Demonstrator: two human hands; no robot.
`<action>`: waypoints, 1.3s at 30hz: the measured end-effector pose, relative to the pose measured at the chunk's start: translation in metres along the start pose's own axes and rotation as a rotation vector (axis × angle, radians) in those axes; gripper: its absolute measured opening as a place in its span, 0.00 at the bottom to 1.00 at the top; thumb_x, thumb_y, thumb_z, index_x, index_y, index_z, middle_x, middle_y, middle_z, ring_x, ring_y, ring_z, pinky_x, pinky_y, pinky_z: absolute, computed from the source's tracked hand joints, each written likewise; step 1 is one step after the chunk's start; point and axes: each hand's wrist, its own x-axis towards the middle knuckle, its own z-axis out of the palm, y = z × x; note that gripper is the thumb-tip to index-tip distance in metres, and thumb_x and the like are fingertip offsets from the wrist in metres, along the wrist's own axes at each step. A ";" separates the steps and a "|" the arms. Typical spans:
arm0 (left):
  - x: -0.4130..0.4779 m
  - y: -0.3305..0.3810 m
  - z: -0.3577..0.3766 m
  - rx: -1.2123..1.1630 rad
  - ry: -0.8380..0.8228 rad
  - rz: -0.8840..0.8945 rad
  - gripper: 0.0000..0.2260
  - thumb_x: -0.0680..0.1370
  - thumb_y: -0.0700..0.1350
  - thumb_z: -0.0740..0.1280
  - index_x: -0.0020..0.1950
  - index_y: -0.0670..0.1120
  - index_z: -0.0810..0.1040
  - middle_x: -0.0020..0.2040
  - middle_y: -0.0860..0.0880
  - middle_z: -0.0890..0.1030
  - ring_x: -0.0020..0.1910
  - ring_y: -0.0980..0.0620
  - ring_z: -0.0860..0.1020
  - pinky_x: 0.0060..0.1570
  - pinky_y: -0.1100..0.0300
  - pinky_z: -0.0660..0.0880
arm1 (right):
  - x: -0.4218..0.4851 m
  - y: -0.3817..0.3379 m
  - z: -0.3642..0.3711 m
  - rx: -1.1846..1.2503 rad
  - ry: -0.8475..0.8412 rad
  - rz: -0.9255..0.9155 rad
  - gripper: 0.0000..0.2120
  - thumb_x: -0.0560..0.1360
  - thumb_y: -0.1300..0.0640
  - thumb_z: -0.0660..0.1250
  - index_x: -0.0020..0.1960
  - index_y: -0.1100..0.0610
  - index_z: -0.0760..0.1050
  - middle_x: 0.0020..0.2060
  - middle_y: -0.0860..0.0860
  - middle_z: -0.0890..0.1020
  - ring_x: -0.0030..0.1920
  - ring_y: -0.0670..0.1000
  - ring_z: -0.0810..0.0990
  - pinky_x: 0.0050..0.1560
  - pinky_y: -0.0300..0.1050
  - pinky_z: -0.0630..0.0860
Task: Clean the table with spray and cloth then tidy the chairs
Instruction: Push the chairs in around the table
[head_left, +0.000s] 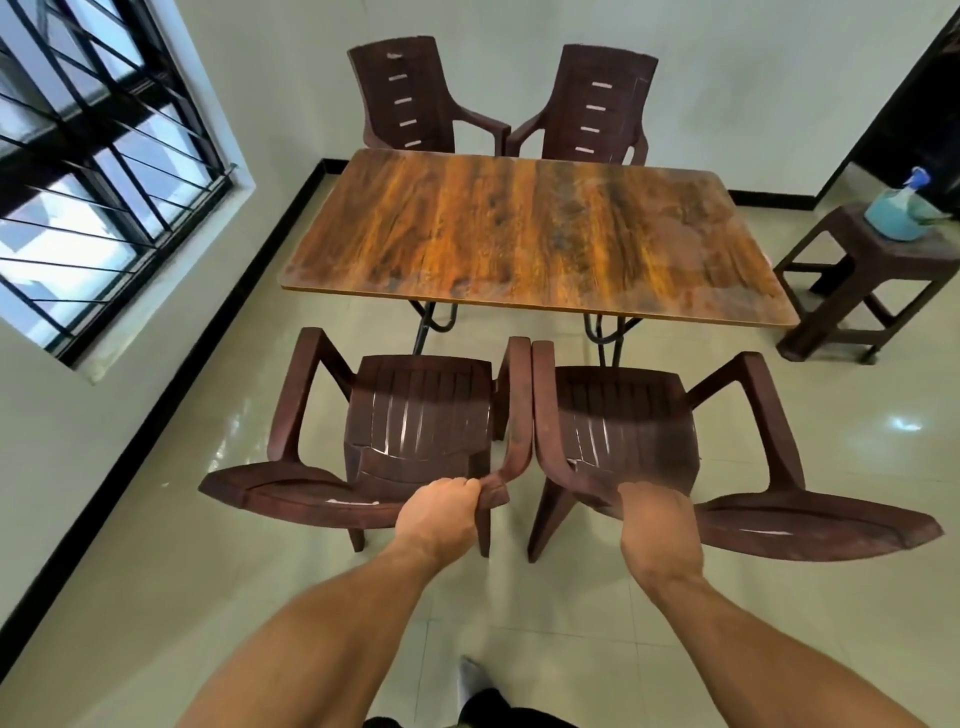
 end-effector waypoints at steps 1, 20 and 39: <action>-0.002 -0.002 0.000 0.005 0.004 0.005 0.13 0.79 0.43 0.58 0.60 0.50 0.77 0.55 0.50 0.81 0.55 0.46 0.79 0.58 0.49 0.76 | 0.000 0.000 -0.001 0.009 -0.014 0.001 0.12 0.73 0.65 0.61 0.51 0.54 0.78 0.44 0.52 0.83 0.45 0.57 0.81 0.51 0.53 0.74; -0.002 -0.005 -0.002 0.028 -0.001 0.025 0.17 0.77 0.41 0.59 0.64 0.52 0.75 0.58 0.52 0.80 0.58 0.48 0.78 0.59 0.52 0.74 | 0.009 -0.001 -0.010 0.069 0.016 -0.076 0.19 0.52 0.70 0.81 0.35 0.56 0.76 0.28 0.51 0.78 0.27 0.55 0.78 0.23 0.46 0.73; 0.009 -0.021 -0.022 0.030 -0.121 0.134 0.32 0.80 0.68 0.49 0.78 0.49 0.63 0.74 0.49 0.71 0.74 0.48 0.68 0.76 0.47 0.61 | 0.028 -0.083 -0.037 0.233 0.011 -0.172 0.38 0.79 0.30 0.41 0.79 0.51 0.62 0.80 0.53 0.60 0.80 0.54 0.55 0.79 0.56 0.53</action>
